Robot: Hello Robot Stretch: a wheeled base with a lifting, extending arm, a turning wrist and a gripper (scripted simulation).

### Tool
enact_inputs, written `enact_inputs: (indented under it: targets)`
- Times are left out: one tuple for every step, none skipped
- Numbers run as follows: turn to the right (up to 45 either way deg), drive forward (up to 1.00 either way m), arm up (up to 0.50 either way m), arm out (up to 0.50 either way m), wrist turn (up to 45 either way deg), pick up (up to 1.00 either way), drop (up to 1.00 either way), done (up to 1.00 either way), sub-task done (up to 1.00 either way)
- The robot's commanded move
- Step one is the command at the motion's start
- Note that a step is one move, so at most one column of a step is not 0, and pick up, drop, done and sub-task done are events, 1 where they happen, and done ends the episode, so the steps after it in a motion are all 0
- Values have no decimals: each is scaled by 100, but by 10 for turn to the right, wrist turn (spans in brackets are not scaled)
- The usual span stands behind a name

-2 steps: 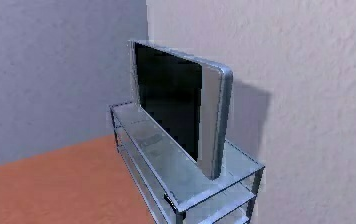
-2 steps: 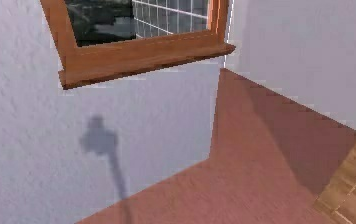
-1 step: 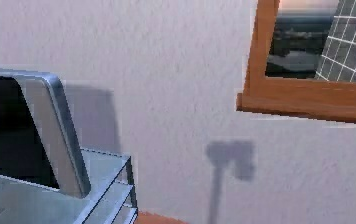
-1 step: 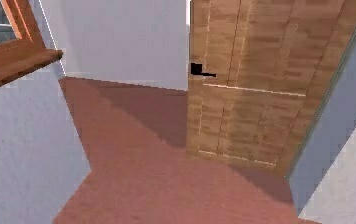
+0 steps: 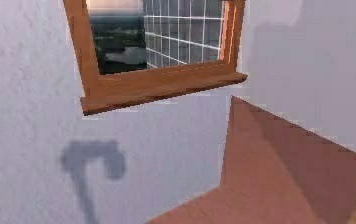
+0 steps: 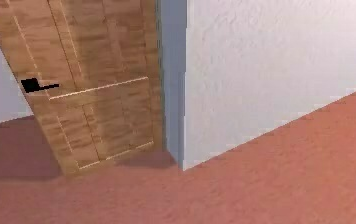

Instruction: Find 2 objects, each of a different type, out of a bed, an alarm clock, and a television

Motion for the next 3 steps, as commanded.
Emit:
enact_inputs:
  targets:
    - [360, 0, 0, 0, 0, 0, 0, 0, 0]
    - [0, 100, 0, 0, 0, 0, 0, 0, 0]
    - [0, 45, 0, 0, 0, 0, 0, 0, 0]
